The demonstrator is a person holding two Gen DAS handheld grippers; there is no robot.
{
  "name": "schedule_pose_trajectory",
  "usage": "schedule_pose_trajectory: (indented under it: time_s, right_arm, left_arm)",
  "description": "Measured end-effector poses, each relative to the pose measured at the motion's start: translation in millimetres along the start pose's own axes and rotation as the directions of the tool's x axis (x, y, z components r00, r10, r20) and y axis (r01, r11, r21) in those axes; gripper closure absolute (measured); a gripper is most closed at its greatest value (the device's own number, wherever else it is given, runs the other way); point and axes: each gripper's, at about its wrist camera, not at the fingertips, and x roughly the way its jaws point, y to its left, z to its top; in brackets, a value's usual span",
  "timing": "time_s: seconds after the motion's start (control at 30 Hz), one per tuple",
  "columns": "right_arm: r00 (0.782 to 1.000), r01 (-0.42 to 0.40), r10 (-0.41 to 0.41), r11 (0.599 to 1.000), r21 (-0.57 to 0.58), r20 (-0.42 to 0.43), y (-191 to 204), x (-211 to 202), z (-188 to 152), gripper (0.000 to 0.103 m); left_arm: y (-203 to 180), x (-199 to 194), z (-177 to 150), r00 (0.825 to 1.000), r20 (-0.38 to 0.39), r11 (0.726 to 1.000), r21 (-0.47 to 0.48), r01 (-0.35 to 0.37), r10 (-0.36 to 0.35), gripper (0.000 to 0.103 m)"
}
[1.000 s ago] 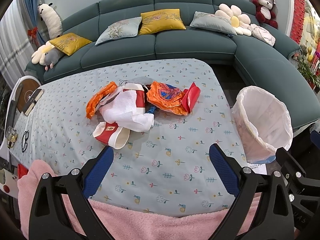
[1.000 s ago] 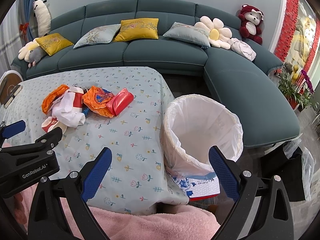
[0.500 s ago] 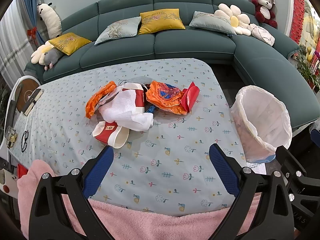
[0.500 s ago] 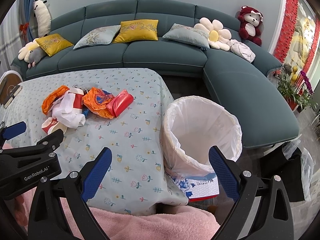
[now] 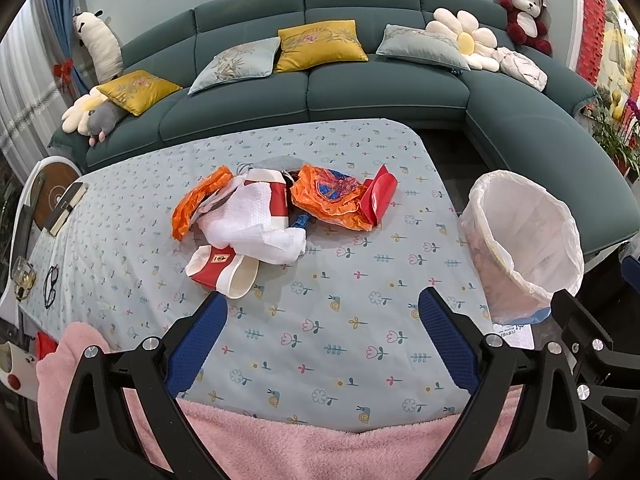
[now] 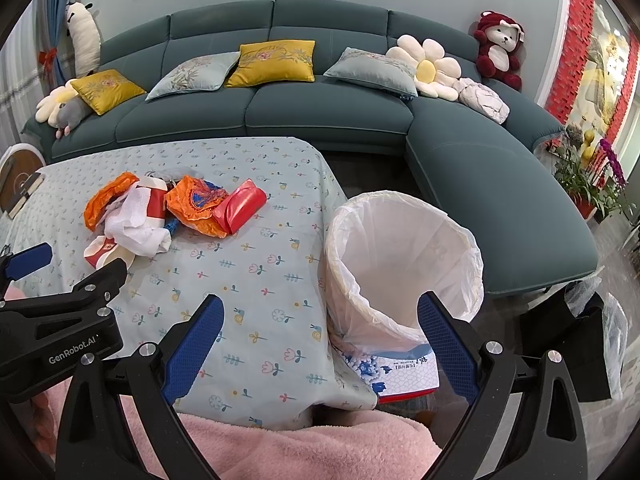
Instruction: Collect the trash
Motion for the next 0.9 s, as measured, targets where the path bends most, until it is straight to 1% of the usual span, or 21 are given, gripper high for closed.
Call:
schedule_pose_trajectory:
  time_s: [0.13,0.3,0.4,0.5,0.53,0.6,0.67,0.7,0.73,0.77,0.9]
  right_arm:
    - [1.0,0.003,-0.003,1.0,0.0,0.001,-0.3,-0.3,0.3,0.01]
    - [1.0,0.012,-0.012,1.0,0.006,0.01,-1.3,-3.0,-0.2,0.01]
    - [1.0,0.01,-0.01,1.0,0.014,-0.013,-1.4,-1.8,0.2,0.01]
    - [1.0,0.017,-0.017,1.0,0.017,-0.013,-0.3,-2.5,2.0,0.01]
    - [0.999,0.006,-0.005,1.0,0.026,-0.046,0.7,0.3,2.5,0.01]
    - [0.999,0.004,-0.003,0.999,0.038,-0.033,0.6,0.1,3.4,0.01]
    - [0.997,0.018,-0.015,0.999,0.033,-0.074,2.9,2.2,5.0,0.01]
    - [0.998,0.019,-0.016,0.999,0.038,-0.069,3.4,1.9,5.5,0.01]
    - [0.997,0.002,0.002,0.998,0.057,-0.074,3.5,2.4,7.3,0.01]
    - [0.999,0.009,-0.006,0.998,0.055,-0.053,3.9,1.1,7.9,0.01]
    - [0.999,0.002,0.001,0.998,0.066,-0.045,9.2,2.5,13.1,0.01]
  left_arm:
    - [-0.2,-0.6,0.0,1.0,-0.004,1.0,-0.004,0.004,-0.004,0.011]
    - [1.1,-1.9,0.3,1.0,-0.002,1.0,-0.015,0.028,-0.028,0.011]
    - [1.6,-2.6,-0.9,0.999,0.013,0.999,-0.012,0.03,-0.03,0.011]
    - [4.3,0.2,-1.6,0.999,0.006,0.999,-0.019,0.037,-0.037,0.011]
    - [5.8,0.4,-1.7,0.999,0.009,0.999,-0.026,0.034,-0.033,0.011]
    - [7.8,1.8,-1.7,0.999,0.006,0.999,-0.03,0.032,-0.032,0.011]
    - [9.5,3.4,-1.1,1.0,0.005,0.999,-0.022,0.028,-0.027,0.011]
    - [10.1,3.7,-0.9,1.0,0.009,1.0,-0.015,0.026,-0.026,0.011]
    - [11.1,4.5,-0.2,1.0,0.01,1.0,-0.007,0.022,-0.022,0.011]
    - [12.2,5.4,-0.4,1.0,0.011,1.0,-0.005,0.021,-0.021,0.011]
    - [21.2,11.3,0.4,1.0,0.006,1.0,-0.021,0.023,-0.023,0.011]
